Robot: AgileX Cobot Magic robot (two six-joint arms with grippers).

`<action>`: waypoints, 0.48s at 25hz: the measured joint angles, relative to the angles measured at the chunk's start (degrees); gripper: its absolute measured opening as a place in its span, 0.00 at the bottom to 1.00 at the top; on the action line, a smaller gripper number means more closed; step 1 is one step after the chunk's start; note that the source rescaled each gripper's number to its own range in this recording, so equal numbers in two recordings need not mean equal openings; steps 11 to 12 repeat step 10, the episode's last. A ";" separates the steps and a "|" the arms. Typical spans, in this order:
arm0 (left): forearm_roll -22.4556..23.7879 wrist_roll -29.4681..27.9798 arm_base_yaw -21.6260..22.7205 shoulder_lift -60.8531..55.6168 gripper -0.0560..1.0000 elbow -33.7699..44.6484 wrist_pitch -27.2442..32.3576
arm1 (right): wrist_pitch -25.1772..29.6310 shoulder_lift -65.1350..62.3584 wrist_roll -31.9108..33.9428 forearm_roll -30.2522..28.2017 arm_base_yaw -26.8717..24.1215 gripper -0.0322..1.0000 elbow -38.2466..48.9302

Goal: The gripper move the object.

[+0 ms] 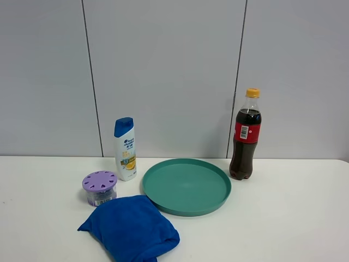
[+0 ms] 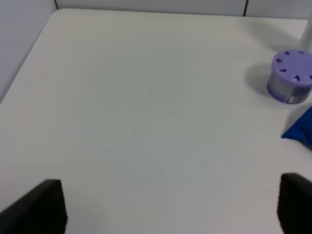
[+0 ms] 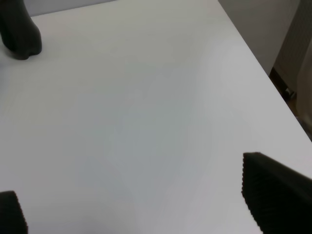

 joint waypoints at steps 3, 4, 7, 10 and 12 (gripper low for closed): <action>0.00 0.00 0.00 0.00 1.00 0.00 0.00 | 0.00 0.00 0.00 0.00 0.00 0.62 0.00; 0.00 0.00 0.00 0.00 1.00 0.00 0.00 | 0.00 0.00 0.00 0.00 0.00 0.62 0.00; 0.00 0.00 0.00 0.00 1.00 0.00 0.00 | 0.00 0.00 0.00 0.00 0.00 0.62 0.00; 0.00 0.00 0.00 0.00 1.00 0.00 0.00 | 0.00 0.00 0.00 0.00 0.00 0.62 0.00; 0.00 0.00 0.00 0.00 1.00 0.00 0.00 | 0.00 0.00 0.00 0.00 0.00 0.62 0.00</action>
